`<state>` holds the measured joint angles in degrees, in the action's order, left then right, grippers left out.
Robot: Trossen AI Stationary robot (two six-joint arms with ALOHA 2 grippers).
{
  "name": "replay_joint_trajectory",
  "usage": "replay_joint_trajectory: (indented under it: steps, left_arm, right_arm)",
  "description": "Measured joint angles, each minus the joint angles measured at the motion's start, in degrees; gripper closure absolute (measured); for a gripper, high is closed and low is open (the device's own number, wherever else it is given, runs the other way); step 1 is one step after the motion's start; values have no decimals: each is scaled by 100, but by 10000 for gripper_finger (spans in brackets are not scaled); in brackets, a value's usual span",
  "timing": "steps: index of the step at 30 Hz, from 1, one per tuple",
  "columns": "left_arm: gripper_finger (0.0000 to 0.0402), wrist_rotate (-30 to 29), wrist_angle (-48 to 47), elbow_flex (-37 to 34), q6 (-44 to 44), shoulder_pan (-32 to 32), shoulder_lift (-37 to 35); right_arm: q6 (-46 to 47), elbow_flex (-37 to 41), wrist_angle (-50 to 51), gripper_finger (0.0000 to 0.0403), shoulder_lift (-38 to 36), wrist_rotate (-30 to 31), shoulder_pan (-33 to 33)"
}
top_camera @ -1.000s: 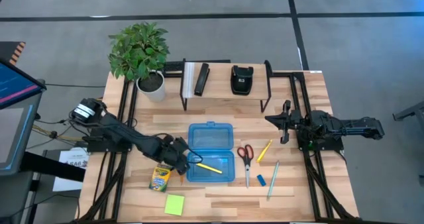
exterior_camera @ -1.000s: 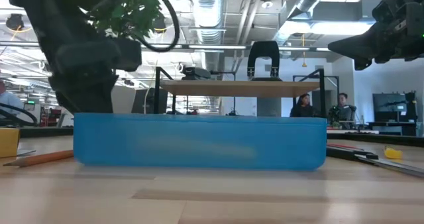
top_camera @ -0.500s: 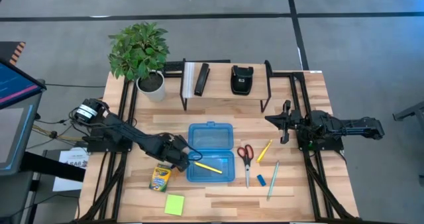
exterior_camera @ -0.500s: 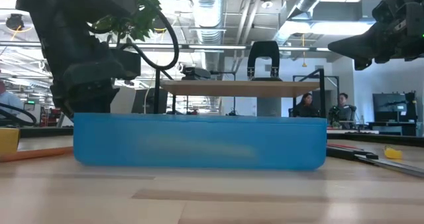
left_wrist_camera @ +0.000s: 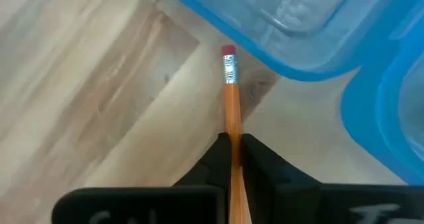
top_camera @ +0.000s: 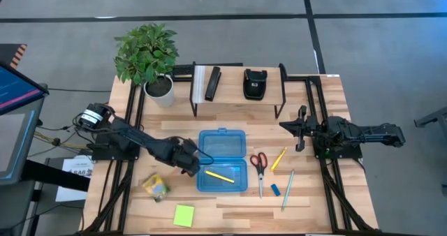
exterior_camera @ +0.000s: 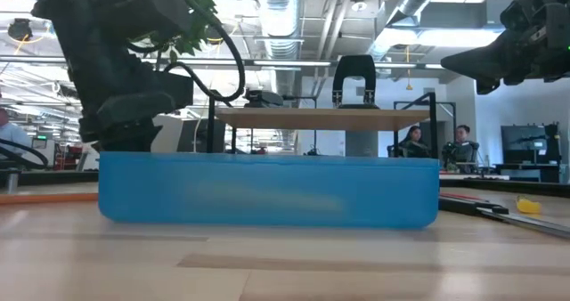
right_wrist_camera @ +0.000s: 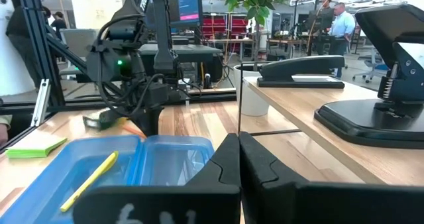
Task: Pack school essentials
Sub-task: Put the orange pencil into the blue pencil box
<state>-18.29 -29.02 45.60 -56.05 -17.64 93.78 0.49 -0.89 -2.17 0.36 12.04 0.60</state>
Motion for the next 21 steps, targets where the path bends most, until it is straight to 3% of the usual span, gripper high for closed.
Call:
replay_joint_trajectory:
  steps: [10, 18, 21]
  left_arm:
    - [400, -192, -193, -24, 584, 407, -288]
    - [401, -573, -647, -22, 585, 469, -1221]
    - [401, -472, -355, -22, 1048, 396, -1621]
  right_arm:
    - [-1, 0, 0, 395, 0, 0, 2]
    - [0, 0, 0, 395, -2, 0, 1]
    - [-2, 0, 0, 395, -2, 0, 2]
